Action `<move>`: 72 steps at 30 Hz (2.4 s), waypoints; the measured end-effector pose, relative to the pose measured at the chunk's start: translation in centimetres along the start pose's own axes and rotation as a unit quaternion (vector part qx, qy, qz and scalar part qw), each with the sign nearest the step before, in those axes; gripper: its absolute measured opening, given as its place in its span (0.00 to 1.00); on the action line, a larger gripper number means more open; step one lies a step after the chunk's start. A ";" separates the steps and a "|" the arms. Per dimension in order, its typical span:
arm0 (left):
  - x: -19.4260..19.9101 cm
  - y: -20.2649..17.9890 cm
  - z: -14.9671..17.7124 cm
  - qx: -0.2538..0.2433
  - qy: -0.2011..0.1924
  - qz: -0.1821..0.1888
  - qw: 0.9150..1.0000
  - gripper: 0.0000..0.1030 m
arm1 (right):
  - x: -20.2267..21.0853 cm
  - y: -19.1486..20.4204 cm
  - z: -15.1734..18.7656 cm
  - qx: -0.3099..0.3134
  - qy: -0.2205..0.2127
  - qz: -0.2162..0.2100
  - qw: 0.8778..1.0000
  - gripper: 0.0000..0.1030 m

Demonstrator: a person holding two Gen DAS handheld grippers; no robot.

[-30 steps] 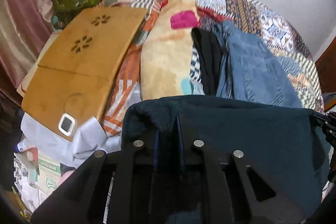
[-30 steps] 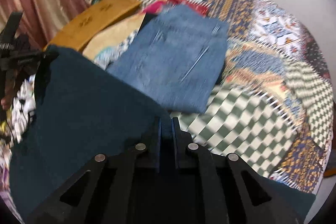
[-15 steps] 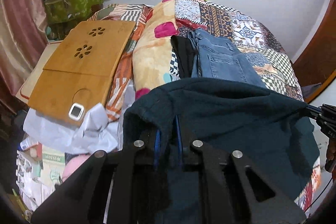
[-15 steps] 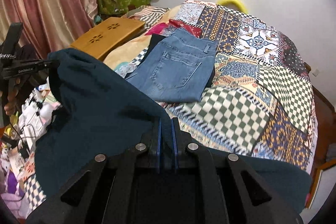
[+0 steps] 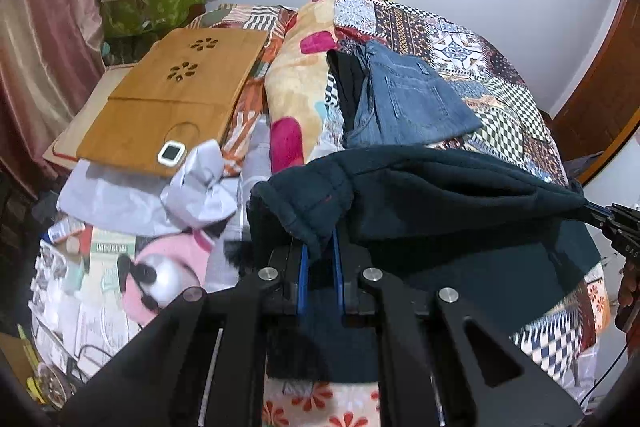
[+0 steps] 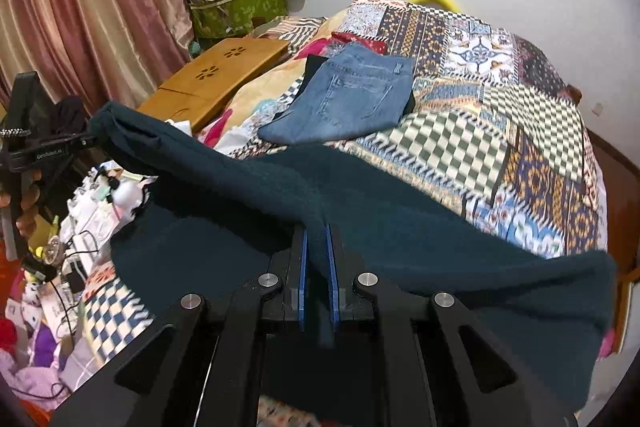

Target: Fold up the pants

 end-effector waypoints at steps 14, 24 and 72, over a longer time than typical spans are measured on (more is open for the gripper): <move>-1.3 1.3 9.2 -0.002 0.045 -0.031 0.999 0.10 | -0.5 1.8 5.0 -0.024 0.014 -0.004 1.000 0.08; -0.4 2.5 9.7 0.003 0.046 -0.047 0.998 0.10 | -0.7 2.5 6.3 -0.023 0.031 0.008 0.999 0.14; -13.5 -21.9 -5.7 -0.130 0.077 -0.028 0.988 0.78 | 9.0 -44.6 11.2 -0.460 -0.067 0.222 0.857 0.56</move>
Point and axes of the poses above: each gripper's, at about its wrist camera, not at the fingertips, and x roughly against the way its jaws point, y to its left, z to its underside, the point moved 6 cm from there along -x, roughly the way its jaws point, and after that the axes turned 15 degrees about -z, right-handed, at the moved point
